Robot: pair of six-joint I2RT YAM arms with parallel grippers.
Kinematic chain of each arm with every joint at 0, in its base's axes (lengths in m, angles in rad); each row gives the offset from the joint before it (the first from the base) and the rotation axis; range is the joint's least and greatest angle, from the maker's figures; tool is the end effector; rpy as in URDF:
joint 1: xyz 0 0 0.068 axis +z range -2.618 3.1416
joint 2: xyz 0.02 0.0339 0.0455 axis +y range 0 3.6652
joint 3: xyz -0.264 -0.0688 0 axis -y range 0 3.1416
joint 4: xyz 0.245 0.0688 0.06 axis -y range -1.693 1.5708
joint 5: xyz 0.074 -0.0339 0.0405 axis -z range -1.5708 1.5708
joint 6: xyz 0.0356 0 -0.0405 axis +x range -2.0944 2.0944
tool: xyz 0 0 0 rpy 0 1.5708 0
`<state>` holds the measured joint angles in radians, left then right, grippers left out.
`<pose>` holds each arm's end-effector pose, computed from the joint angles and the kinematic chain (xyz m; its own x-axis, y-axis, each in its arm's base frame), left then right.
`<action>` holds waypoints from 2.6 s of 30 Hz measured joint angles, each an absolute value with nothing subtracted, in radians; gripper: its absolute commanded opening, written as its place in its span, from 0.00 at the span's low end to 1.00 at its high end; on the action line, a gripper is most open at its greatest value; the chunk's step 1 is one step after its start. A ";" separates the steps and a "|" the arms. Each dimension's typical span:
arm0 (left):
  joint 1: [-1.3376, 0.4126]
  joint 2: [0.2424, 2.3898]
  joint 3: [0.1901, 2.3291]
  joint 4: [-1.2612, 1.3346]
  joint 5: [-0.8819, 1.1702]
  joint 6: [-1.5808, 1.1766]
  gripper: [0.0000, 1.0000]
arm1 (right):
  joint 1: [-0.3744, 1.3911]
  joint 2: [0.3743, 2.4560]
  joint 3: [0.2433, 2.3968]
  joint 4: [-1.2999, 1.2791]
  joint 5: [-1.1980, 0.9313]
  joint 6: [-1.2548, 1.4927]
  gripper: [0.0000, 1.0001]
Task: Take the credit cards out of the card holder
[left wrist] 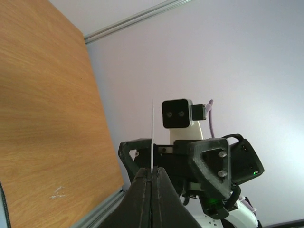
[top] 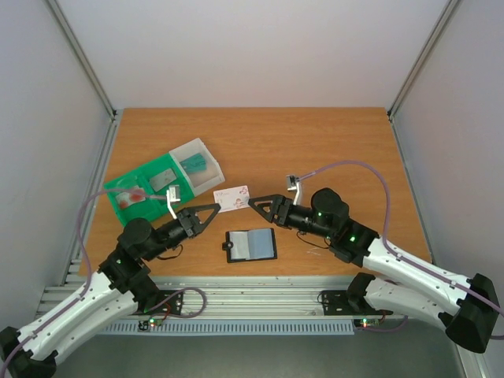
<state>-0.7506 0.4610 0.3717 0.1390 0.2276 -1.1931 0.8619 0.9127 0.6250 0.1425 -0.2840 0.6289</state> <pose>0.0980 -0.1024 0.2742 -0.7574 -0.5318 -0.3787 0.3396 0.1745 -0.9242 0.1340 0.1716 0.2947 -0.6110 0.1550 -0.7763 -0.6798 0.3998 0.6149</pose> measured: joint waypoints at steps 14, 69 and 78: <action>-0.715 0.486 0.463 -0.113 0.148 -1.055 0.00 | 0.862 0.786 0.620 -0.059 -0.282 0.561 0.99; 0.073 1.365 0.823 -0.268 0.139 -0.684 0.00 | 0.862 0.707 0.620 -0.315 -0.249 0.452 0.98; 0.074 1.441 0.858 -0.216 0.144 -0.690 0.01 | 0.862 0.704 0.638 -0.350 -0.214 0.442 0.98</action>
<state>0.0738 1.4414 0.8581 -0.2161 0.1444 -0.6903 0.8619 0.7044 0.6376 -0.3504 -0.2138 0.4423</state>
